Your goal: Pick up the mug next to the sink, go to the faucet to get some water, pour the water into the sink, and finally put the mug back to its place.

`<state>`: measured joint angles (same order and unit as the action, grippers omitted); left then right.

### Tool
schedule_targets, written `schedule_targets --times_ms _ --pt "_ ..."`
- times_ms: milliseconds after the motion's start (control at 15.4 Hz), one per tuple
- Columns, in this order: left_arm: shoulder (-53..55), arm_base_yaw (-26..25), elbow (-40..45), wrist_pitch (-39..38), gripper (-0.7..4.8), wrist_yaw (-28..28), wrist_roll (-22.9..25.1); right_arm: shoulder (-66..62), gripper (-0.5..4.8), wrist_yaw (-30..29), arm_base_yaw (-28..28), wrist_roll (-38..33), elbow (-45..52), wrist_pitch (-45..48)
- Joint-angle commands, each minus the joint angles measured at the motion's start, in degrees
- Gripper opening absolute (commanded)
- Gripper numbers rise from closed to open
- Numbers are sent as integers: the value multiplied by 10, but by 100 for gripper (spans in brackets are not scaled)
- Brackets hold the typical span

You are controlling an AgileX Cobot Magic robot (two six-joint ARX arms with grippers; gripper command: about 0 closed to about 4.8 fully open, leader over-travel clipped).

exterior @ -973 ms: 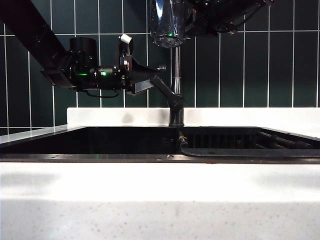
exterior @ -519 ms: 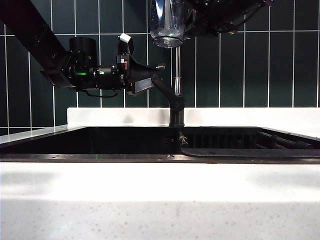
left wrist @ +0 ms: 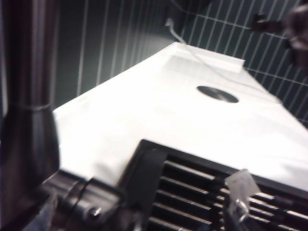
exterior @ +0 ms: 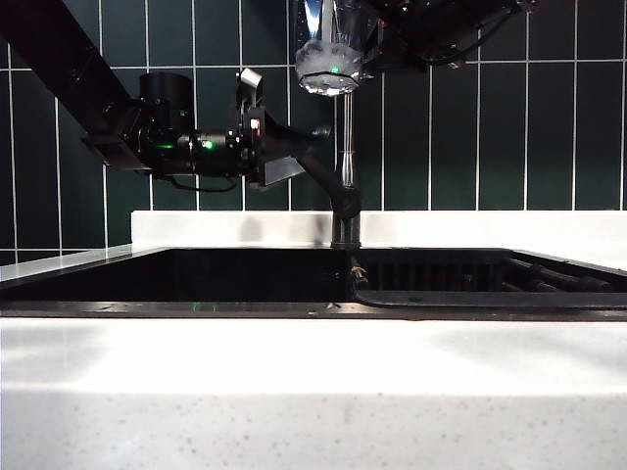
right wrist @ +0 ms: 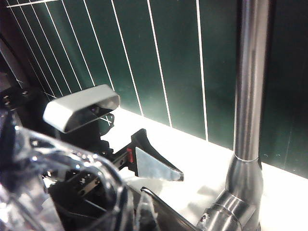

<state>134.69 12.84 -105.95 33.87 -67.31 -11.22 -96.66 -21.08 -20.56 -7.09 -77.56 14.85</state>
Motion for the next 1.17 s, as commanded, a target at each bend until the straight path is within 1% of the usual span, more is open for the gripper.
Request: schedule_targets --times_ms 65,260,519,714,779,908,973,1038,1168 --pt "-5 1 -4 -47 456 22 51 4 -6 -5 -1 -2 -3 16" --pt "-5 1 -3 -57 453 28 63 4 -6 -7 -1 -2 -3 16" --pt "-5 1 -3 -57 453 37 67 4 -6 -7 -1 -2 -3 16" --pt "-5 1 -3 -57 453 89 68 4 -6 -7 -1 -2 -3 16" --pt "-5 1 -3 -57 452 124 68 4 -6 -7 -1 -2 -3 16" --pt "-5 1 -3 -57 449 142 74 4 -6 -8 -1 -2 -3 16" --pt "-5 1 -3 -60 431 161 78 4 -5 -8 -1 -2 -3 16" --pt "-5 1 -3 -62 431 198 78 4 -6 -7 -1 -2 -3 16" --pt "-5 2 -3 -63 431 238 77 4 -6 -7 -1 -2 -3 16"
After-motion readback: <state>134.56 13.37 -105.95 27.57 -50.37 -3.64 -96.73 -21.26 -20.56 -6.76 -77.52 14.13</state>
